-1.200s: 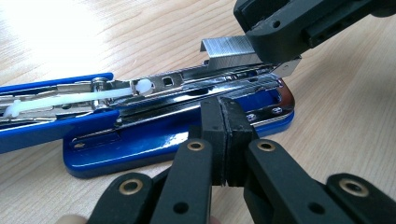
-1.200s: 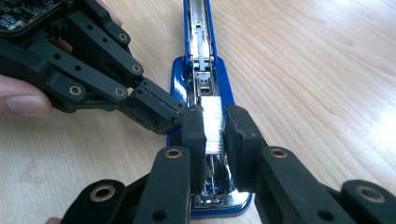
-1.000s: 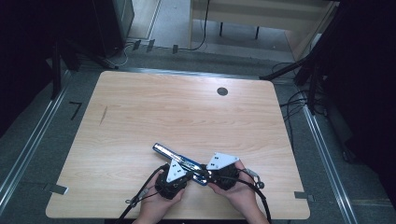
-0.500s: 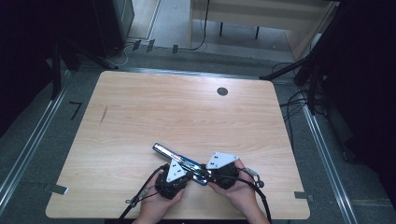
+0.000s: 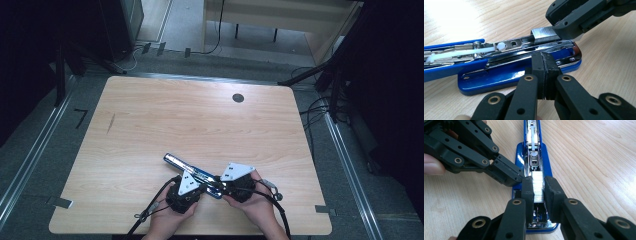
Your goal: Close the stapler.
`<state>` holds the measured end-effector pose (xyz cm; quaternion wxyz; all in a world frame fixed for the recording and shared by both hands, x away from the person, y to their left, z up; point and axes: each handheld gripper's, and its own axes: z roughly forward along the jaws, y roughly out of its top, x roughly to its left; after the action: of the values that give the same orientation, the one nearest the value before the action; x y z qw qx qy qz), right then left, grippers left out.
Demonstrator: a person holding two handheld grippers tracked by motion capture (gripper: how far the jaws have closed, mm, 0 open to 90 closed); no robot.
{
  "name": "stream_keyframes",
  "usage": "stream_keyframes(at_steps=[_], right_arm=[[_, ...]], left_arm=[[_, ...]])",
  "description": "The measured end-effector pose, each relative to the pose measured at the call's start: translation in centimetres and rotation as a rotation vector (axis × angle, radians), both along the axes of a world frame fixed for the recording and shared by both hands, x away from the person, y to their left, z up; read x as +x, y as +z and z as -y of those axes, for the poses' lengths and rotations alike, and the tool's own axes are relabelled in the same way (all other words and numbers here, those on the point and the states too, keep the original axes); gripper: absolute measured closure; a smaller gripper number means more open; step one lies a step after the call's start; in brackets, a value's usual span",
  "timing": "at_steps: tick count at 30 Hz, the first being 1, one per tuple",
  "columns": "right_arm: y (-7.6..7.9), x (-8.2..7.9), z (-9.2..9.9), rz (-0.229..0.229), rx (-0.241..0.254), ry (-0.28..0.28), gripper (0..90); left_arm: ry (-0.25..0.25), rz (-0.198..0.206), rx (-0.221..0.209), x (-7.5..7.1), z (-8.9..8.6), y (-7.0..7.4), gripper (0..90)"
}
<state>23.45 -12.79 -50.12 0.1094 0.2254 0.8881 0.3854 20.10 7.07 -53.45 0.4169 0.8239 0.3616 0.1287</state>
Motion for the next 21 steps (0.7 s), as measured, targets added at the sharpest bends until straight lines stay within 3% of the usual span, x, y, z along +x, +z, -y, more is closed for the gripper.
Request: stream_keyframes(at_steps=[11,21], right_arm=[[-0.09,0.01,-0.01,-0.004,0.0,-0.006,78.9],[0.19,0.11,0.36,-0.01,0.031,-0.021,79.6]], left_arm=[[0.001,-0.001,-0.001,0.01,-0.01,-0.01,90.0],[0.001,0.0,-0.001,0.01,-0.01,0.0,90.0]])
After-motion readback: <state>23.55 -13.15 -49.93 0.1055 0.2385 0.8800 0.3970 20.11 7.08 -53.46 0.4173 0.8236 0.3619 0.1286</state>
